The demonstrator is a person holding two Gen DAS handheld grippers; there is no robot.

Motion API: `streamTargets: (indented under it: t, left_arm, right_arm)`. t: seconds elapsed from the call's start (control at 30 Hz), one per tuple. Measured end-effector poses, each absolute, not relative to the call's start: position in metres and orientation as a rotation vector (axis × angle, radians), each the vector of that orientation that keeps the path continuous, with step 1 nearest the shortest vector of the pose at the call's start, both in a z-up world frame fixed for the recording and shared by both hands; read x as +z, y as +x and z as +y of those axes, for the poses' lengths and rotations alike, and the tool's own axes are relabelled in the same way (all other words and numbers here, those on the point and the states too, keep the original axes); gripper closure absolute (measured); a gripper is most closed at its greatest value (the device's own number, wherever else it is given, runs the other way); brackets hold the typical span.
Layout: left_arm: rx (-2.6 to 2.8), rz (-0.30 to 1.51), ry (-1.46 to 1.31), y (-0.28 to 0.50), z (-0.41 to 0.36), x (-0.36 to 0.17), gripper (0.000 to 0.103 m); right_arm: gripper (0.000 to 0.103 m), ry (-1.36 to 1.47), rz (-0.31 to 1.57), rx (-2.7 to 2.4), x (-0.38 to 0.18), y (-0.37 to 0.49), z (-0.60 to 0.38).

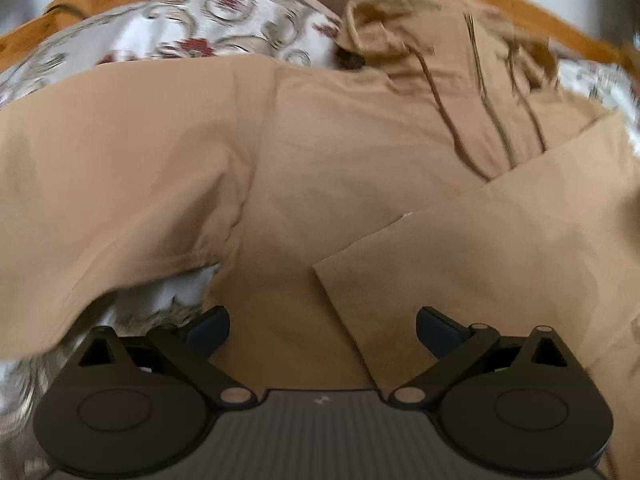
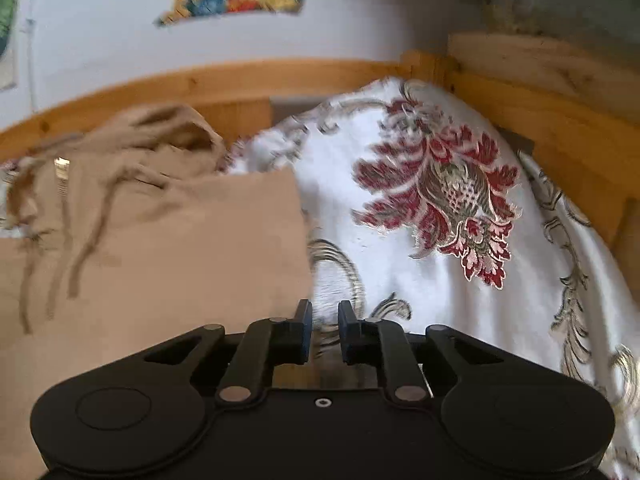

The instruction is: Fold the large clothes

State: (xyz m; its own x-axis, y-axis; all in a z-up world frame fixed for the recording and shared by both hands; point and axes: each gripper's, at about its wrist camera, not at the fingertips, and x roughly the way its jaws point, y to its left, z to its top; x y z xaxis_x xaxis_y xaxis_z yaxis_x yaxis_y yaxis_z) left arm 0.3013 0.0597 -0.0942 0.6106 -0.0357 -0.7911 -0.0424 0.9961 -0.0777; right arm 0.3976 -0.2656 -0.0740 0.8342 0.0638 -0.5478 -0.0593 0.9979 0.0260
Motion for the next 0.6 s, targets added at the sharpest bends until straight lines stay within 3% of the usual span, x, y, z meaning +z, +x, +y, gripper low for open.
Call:
streamTargets:
  t: [0.07, 0.27, 0.4, 0.6]
  left_arm:
    - [0.007, 0.877, -0.16, 0.289, 0.071, -0.084, 0.002]
    - [0.175, 0.737, -0.265, 0.239, 0.11, -0.043, 0.001]
    - [0.416, 0.606, -0.319, 0.189, 0.149, -0.025, 0.001]
    - [0.707, 0.435, -0.595, 0.127, 0.227, -0.02, 0.001]
  right_arm:
    - [0.058, 0.008, 0.552, 0.123, -0.069, 0.372, -0.255]
    - [0.028, 0.059, 0.519, 0.231, -0.064, 0.298, -0.216]
    - [0.023, 0.183, 0.603, 0.373, -0.06, 0.268, -0.191]
    - [0.011, 0.164, 0.555, 0.433, -0.034, 0.221, -0.163]
